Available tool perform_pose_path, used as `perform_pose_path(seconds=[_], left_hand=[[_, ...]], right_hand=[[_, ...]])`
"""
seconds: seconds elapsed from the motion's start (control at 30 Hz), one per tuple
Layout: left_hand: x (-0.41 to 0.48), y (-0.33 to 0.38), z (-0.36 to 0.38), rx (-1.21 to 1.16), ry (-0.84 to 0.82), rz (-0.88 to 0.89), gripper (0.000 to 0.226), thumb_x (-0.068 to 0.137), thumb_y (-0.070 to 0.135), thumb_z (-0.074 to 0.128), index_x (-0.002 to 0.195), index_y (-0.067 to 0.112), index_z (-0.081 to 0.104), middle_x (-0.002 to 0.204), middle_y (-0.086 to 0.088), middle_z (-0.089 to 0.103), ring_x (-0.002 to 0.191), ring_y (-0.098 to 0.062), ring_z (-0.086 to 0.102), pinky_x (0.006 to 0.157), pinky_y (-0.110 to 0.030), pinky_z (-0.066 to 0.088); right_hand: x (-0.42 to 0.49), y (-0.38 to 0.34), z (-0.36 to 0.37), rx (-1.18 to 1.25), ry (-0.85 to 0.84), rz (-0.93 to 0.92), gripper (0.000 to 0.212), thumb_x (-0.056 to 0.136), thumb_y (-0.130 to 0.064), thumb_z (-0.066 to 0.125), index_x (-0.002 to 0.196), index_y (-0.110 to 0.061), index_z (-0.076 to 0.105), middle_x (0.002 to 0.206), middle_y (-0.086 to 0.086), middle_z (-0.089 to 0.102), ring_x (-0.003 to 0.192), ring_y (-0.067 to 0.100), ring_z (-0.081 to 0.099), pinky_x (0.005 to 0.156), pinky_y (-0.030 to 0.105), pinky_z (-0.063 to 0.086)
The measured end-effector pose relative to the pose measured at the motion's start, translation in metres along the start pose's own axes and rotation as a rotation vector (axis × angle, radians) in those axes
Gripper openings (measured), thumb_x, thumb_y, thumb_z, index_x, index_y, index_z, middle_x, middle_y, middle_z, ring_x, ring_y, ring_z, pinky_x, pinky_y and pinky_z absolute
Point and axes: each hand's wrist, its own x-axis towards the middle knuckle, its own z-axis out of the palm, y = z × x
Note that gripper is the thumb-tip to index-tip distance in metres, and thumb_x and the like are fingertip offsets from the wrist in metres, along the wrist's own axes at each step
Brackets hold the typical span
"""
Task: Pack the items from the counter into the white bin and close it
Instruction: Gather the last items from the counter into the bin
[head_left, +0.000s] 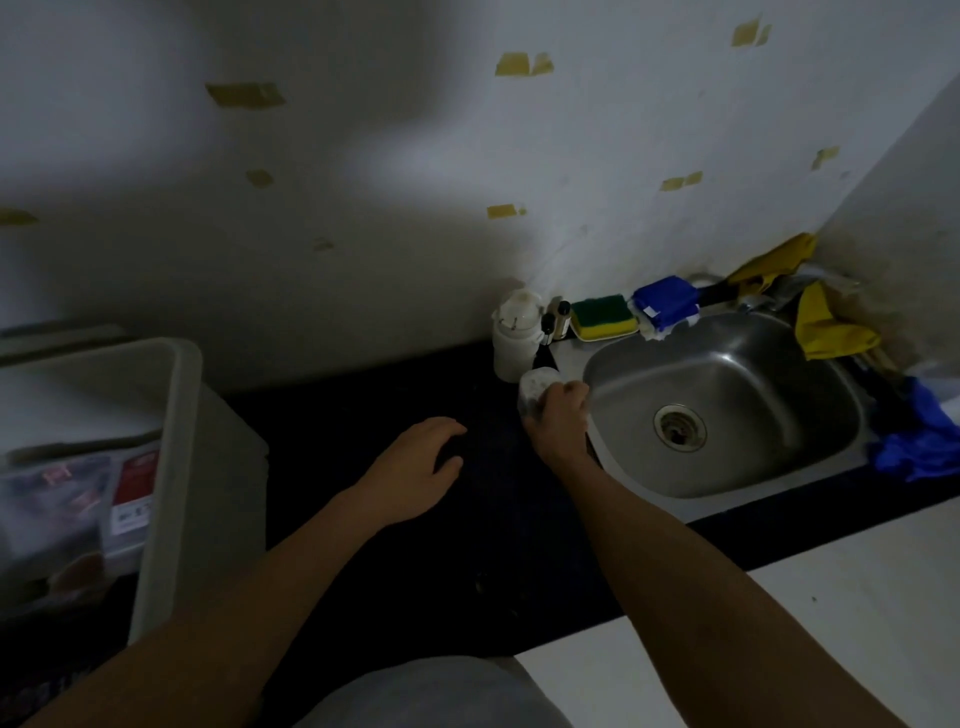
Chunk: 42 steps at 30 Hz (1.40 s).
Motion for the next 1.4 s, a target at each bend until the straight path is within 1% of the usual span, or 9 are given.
perform_pose_path(seconds=[0.3,0.43,0.6,0.73,0.93,1.07,1.17,1.3,1.4], left_hand=[[0.012,-0.006,-0.001,-0.025,-0.076,-0.069,0.047,0.097,0.032,0.052,0.142,0.022,0.042,0.145,0.005,0.042,0.129,-0.009,0.042,0.112,-0.030,0.035],[0.017,-0.005,0.000,-0.125,-0.071,-0.149,0.051,0.096,0.041,0.051,0.144,0.026,0.040,0.147,0.007,0.039,0.129,-0.005,0.040,0.106,-0.023,0.033],[0.022,0.003,-0.012,-0.373,-0.023,-0.342,0.059,0.089,0.062,0.048,0.140,0.034,0.038,0.134,0.016,0.045,0.111,-0.001,0.048,0.087,-0.018,0.039],[0.012,0.012,-0.033,-0.663,-0.021,-0.449,0.068,0.086,0.071,0.044,0.143,0.039,0.025,0.128,0.010,0.051,0.104,-0.014,0.060,0.077,-0.026,0.046],[-0.014,0.009,-0.085,-0.943,0.175,-0.363,0.062,0.083,0.060,0.063,0.132,0.029,0.041,0.124,0.000,0.062,0.105,-0.020,0.067,0.087,-0.045,0.057],[-0.032,0.000,-0.122,-0.914,0.312,-0.326,0.072,0.071,0.064,0.067,0.129,0.024,0.050,0.122,-0.005,0.063,0.104,-0.020,0.066,0.088,-0.042,0.057],[-0.055,-0.011,-0.151,-0.846,0.422,-0.276,0.055,0.070,0.065,0.062,0.114,0.033,0.056,0.114,0.000,0.065,0.101,-0.017,0.066,0.088,-0.041,0.056],[-0.088,-0.023,-0.187,-0.903,0.496,-0.216,0.040,0.085,0.045,0.061,0.118,0.023,0.059,0.114,-0.007,0.067,0.099,-0.023,0.068,0.089,-0.047,0.056],[-0.114,-0.032,-0.212,-0.935,0.601,-0.225,0.037,0.087,0.041,0.061,0.117,0.020,0.059,0.113,-0.010,0.068,0.100,-0.027,0.067,0.089,-0.049,0.055]], right_hand=[[-0.027,0.009,0.015,0.319,0.064,-0.167,0.028,0.074,-0.017,0.074,0.084,-0.018,0.049,0.110,0.010,0.041,0.101,0.025,0.048,0.082,0.026,0.041],[-0.044,0.001,0.016,0.388,0.081,-0.225,0.032,0.074,-0.019,0.074,0.082,-0.027,0.045,0.105,-0.002,0.037,0.094,0.014,0.048,0.079,0.018,0.040],[-0.055,-0.031,0.002,0.483,0.147,-0.388,0.038,0.073,-0.021,0.077,0.085,-0.029,0.042,0.100,-0.009,0.035,0.092,0.008,0.047,0.075,0.014,0.041],[-0.067,-0.073,-0.018,0.556,0.188,-0.543,0.038,0.072,-0.027,0.079,0.090,-0.025,0.045,0.100,-0.009,0.039,0.093,0.010,0.049,0.074,0.018,0.046],[-0.092,-0.131,-0.033,0.584,0.237,-0.742,0.045,0.071,-0.021,0.081,0.097,-0.016,0.045,0.107,0.000,0.041,0.099,0.012,0.047,0.079,0.021,0.045],[-0.108,-0.169,-0.034,0.608,0.262,-0.854,0.054,0.074,-0.025,0.081,0.112,-0.012,0.045,0.117,-0.002,0.040,0.111,0.006,0.045,0.088,0.016,0.041],[-0.121,-0.201,-0.032,0.680,0.141,-0.826,0.065,0.078,-0.038,0.078,0.126,-0.017,0.040,0.125,-0.004,0.041,0.119,0.006,0.048,0.095,0.018,0.043],[-0.137,-0.243,-0.027,0.720,-0.120,-0.819,0.078,0.080,-0.048,0.076,0.141,-0.031,0.031,0.137,-0.016,0.043,0.125,0.000,0.050,0.093,0.013,0.046],[-0.144,-0.275,-0.019,0.679,-0.206,-0.853,0.084,0.079,-0.050,0.077,0.145,-0.032,0.029,0.141,-0.017,0.043,0.126,0.001,0.050,0.095,0.022,0.051]])
